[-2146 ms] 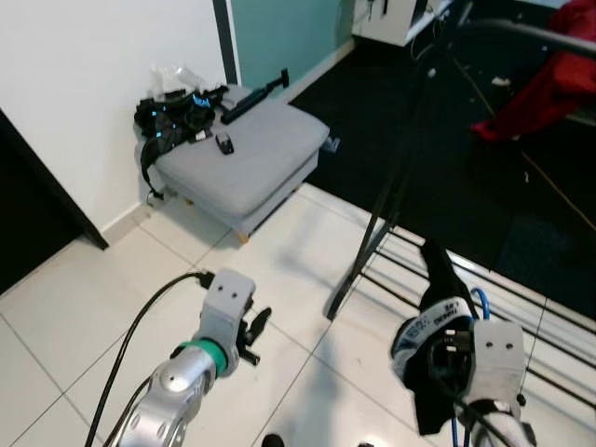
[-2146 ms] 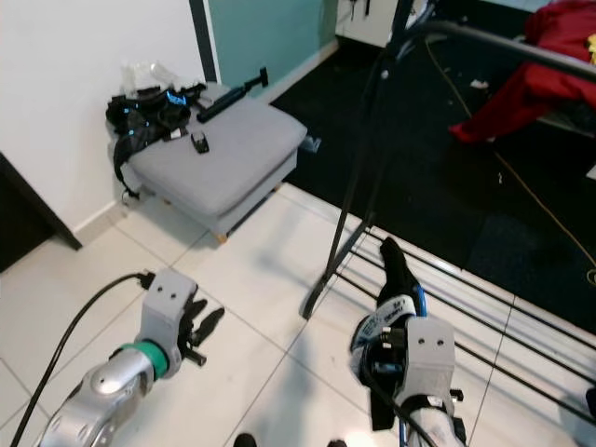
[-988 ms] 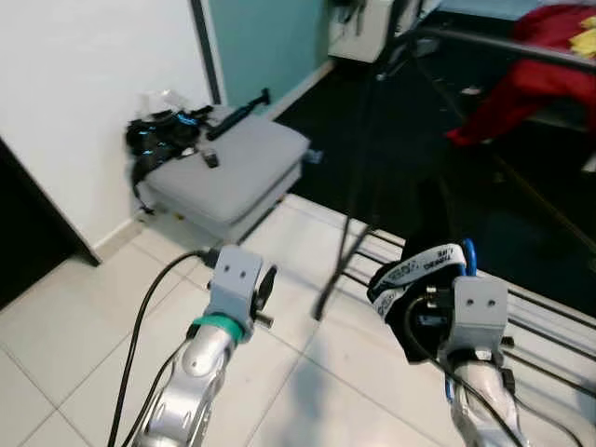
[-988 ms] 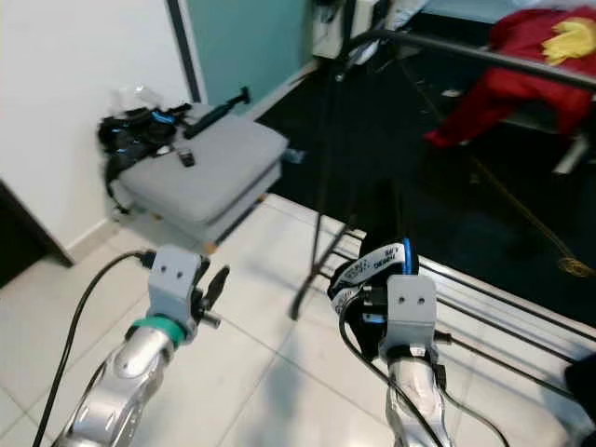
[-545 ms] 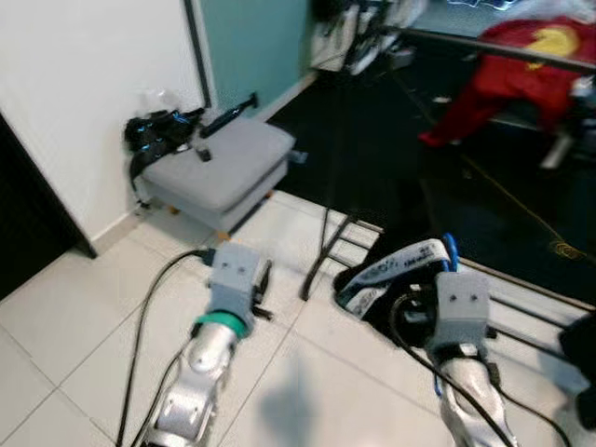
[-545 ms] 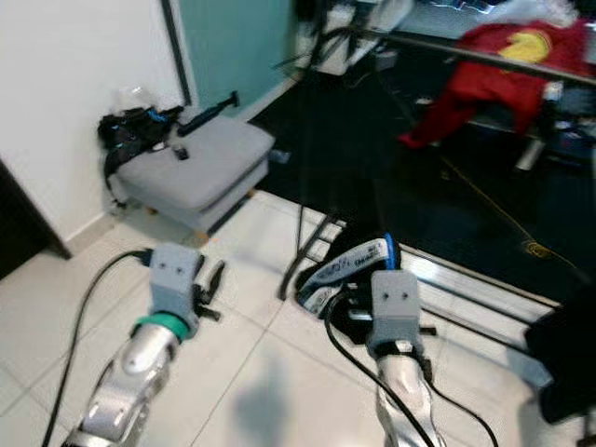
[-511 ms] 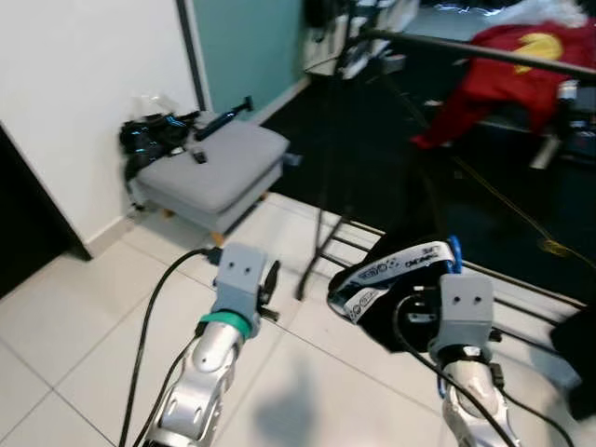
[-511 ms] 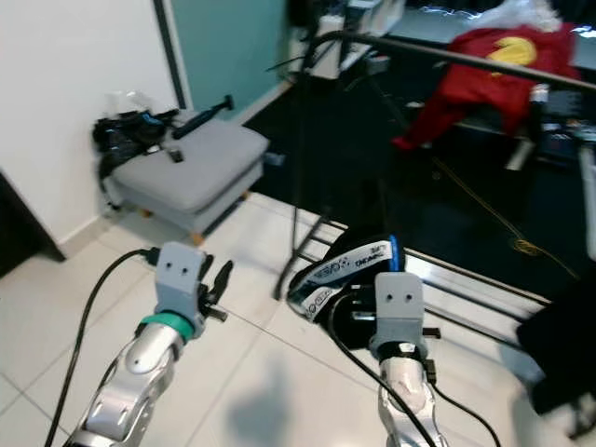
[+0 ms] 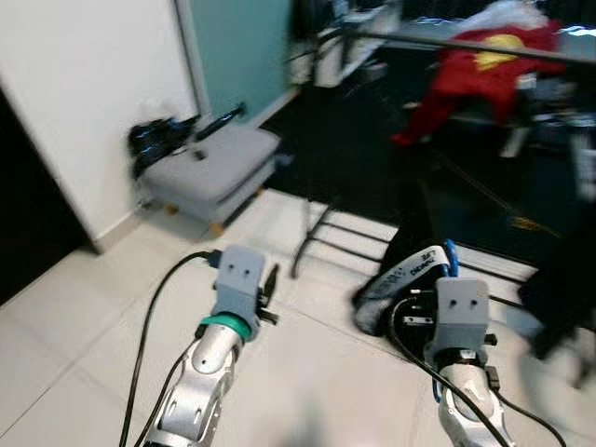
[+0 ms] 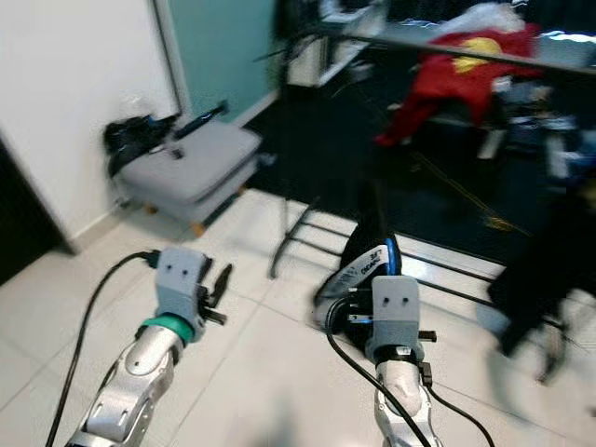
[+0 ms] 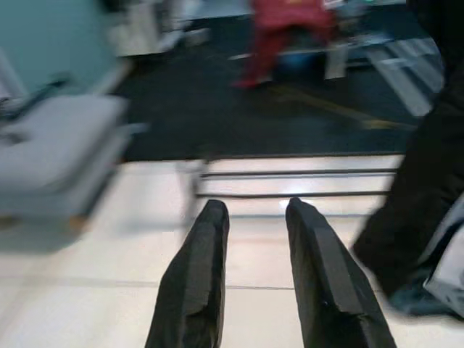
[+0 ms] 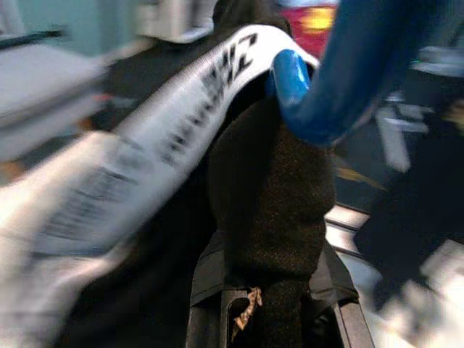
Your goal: Hang hanger
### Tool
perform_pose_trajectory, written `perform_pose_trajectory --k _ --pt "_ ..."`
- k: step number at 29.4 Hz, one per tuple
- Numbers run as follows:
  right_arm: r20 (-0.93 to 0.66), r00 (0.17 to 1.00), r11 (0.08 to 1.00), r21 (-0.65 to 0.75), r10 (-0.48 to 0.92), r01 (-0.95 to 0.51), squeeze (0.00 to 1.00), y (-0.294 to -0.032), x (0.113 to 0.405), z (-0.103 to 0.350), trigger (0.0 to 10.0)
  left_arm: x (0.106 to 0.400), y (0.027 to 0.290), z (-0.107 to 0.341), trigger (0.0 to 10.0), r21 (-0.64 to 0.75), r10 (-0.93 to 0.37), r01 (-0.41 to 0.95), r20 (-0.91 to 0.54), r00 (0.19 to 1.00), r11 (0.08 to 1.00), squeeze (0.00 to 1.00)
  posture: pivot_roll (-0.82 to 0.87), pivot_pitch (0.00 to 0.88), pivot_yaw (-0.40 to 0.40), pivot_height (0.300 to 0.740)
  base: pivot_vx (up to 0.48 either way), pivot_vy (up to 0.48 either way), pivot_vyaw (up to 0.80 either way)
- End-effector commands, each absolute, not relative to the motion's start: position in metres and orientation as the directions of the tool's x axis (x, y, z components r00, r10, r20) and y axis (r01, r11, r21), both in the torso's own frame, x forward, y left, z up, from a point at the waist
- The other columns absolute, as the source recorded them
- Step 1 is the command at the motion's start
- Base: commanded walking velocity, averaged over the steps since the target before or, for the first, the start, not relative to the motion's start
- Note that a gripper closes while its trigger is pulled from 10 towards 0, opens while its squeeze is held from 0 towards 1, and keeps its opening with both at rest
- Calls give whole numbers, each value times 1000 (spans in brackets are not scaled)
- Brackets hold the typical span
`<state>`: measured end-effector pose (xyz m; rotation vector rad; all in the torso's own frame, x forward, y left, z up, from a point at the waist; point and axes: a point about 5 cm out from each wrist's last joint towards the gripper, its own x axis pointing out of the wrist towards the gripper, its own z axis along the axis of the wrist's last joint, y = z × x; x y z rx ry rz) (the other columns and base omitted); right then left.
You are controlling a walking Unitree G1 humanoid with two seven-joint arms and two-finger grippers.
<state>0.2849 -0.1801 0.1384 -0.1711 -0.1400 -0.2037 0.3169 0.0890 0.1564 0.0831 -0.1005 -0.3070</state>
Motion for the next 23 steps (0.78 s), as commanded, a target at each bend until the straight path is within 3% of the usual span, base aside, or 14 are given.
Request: perform_pose_trajectory --k 1,23 --pt "144 971 968 -137 -188 208 0 -178 284 134 10000 318 97 152 10000 76 -278 274 49 959 959 0 -351 112 94 740 0 0 -800" --pt "147 976 977 -117 -161 179 0 -167 288 134 10000 325 105 158 10000 94 -304 299 46 952 950 0 -334 126 117 740 0 0 -800"
